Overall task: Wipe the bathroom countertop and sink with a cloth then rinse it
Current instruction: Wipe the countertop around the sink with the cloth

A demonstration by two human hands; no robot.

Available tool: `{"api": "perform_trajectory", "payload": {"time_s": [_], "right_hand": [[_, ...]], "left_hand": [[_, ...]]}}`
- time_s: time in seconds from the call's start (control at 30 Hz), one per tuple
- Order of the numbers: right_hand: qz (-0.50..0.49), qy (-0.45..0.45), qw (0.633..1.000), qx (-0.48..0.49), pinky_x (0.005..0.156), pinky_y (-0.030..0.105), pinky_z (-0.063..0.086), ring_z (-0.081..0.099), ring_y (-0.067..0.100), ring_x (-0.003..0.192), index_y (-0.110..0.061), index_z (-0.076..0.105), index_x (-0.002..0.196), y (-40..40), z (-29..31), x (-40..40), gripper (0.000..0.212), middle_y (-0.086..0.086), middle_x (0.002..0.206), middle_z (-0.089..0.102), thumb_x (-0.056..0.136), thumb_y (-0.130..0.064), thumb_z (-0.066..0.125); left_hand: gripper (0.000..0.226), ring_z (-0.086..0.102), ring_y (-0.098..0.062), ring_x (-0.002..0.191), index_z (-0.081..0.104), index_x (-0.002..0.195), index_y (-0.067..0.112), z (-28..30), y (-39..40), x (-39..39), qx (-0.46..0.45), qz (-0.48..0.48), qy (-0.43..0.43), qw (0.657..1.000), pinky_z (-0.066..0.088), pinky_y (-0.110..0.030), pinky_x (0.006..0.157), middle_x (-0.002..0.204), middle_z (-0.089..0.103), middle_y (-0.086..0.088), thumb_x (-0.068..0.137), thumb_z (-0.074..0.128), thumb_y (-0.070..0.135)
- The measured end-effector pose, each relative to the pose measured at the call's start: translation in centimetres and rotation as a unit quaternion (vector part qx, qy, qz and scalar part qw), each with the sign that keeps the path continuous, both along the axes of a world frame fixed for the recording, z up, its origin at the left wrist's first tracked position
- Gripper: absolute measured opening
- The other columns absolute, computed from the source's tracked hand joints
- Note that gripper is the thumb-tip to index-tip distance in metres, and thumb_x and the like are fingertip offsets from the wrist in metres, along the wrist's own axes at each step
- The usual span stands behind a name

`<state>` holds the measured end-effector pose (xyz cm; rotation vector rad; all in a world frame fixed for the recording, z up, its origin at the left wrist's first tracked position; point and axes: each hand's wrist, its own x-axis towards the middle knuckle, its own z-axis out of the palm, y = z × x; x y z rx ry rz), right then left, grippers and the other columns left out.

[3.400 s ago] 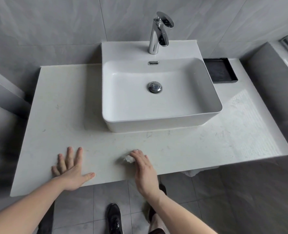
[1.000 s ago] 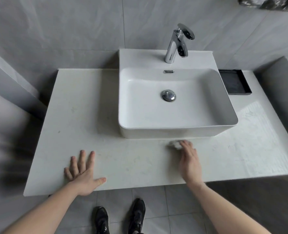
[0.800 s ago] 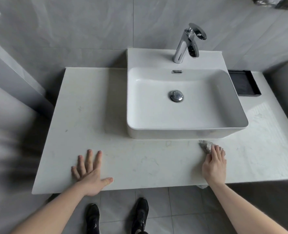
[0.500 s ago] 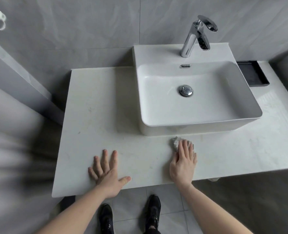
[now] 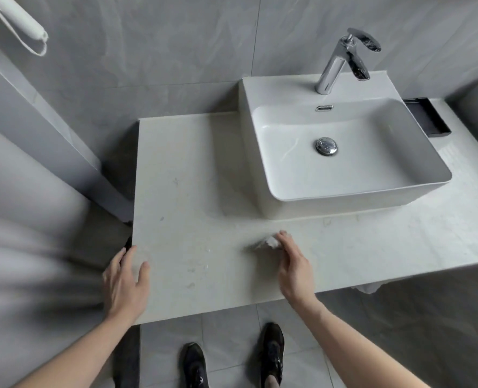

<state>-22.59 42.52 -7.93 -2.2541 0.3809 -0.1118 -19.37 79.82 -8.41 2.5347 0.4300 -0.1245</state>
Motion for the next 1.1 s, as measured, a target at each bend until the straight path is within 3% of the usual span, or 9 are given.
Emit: {"api": "perform_trajectory", "payload": {"time_s": [0.1,0.27,0.37,0.47,0.57,0.7,0.9,1.0,1.1], "right_hand": [[-0.104,0.014,0.994,-0.022,0.124,0.037,0.031,0.039,0.016,0.15,-0.018,0.058,0.145,-5.5,1.3,-0.2,0.048,-0.007,0.154,0.049,0.104,0.002,0.043],[-0.17,0.137,0.968,-0.121,0.129,0.045,0.017,0.019,0.022,0.158,-0.015,0.04,0.157,-11.2,0.1,-1.3,0.048,0.004,0.168,0.031,0.109,-0.014,0.037],[-0.155,0.173,0.956,-0.18,0.129,0.051,0.008,0.005,0.023,0.16,-0.019,0.024,0.164,-8.5,-1.5,-1.8,0.057,-0.001,0.173,0.014,0.108,-0.021,0.036],[-0.154,0.155,0.955,-0.2,0.129,0.05,0.003,0.001,0.018,0.161,-0.024,0.021,0.165,-2.7,-2.1,-1.2,0.061,-0.006,0.173,0.01,0.106,-0.024,0.039],[-0.085,0.117,0.968,-0.205,0.13,0.046,-0.001,-0.001,0.016,0.161,-0.028,0.02,0.165,3.1,-2.6,0.2,0.065,-0.009,0.173,0.009,0.103,-0.026,0.042],[0.032,0.048,0.978,-0.2,0.13,0.043,0.002,0.002,0.016,0.161,-0.028,0.025,0.163,11.0,-2.9,1.6,0.066,-0.009,0.173,0.014,0.098,-0.028,0.036],[0.191,-0.002,0.974,-0.125,0.13,0.045,0.009,0.01,0.016,0.16,-0.024,0.041,0.158,19.0,-2.6,3.0,0.073,-0.005,0.169,0.029,0.087,-0.006,0.049],[0.176,-0.002,0.984,-0.031,0.129,0.035,0.018,0.026,0.013,0.156,-0.025,0.051,0.151,17.9,-1.6,3.1,0.068,-0.006,0.164,0.04,0.088,0.001,0.045],[0.09,-0.02,0.995,0.038,0.123,0.024,0.031,0.042,0.006,0.147,-0.022,0.058,0.145,13.1,-0.1,2.5,0.061,-0.007,0.156,0.05,0.09,0.004,0.047]], "left_hand": [[0.065,0.039,-0.034,0.143,0.034,0.156,0.023,-1.9,1.1,0.2,-0.073,0.063,0.076,0.992,0.032,-0.049,0.116,0.158,0.04,-0.011,0.099,0.036,0.053],[0.07,0.045,-0.04,0.137,0.039,0.153,0.027,-3.5,0.0,-0.1,-0.123,0.144,0.089,0.978,0.035,-0.05,0.112,0.155,0.047,-0.008,0.095,0.02,0.061],[0.067,0.048,-0.041,0.133,0.044,0.149,0.027,-3.8,-0.1,-0.1,-0.121,0.145,0.068,0.98,0.038,-0.05,0.108,0.151,0.052,-0.008,0.096,0.02,0.06],[0.065,0.055,-0.041,0.123,0.047,0.142,0.024,-4.6,0.4,-0.2,-0.111,0.132,0.045,0.984,0.044,-0.051,0.101,0.139,0.061,-0.009,0.096,0.018,0.061],[0.06,0.056,-0.041,0.122,0.048,0.141,0.026,-4.7,0.5,-0.3,-0.107,0.125,0.026,0.986,0.045,-0.051,0.1,0.137,0.063,-0.007,0.098,0.02,0.058],[0.063,0.056,-0.041,0.123,0.047,0.143,0.027,-4.5,0.4,-0.4,-0.115,0.123,0.014,0.986,0.045,-0.051,0.102,0.137,0.063,-0.007,0.096,0.02,0.059],[0.06,0.057,-0.042,0.122,0.05,0.143,0.026,-4.7,0.4,-0.4,-0.109,0.132,0.001,0.985,0.045,-0.049,0.102,0.138,0.063,-0.009,0.097,0.025,0.056],[0.056,0.057,-0.044,0.119,0.051,0.142,0.026,-4.6,0.3,-0.5,-0.105,0.132,0.005,0.986,0.046,-0.05,0.1,0.136,0.064,-0.012,0.1,0.026,0.053],[0.05,0.058,-0.045,0.113,0.052,0.136,0.026,-4.2,0.2,-0.6,-0.109,0.125,0.0,0.986,0.047,-0.051,0.095,0.131,0.065,-0.013,0.101,0.027,0.05]]}}
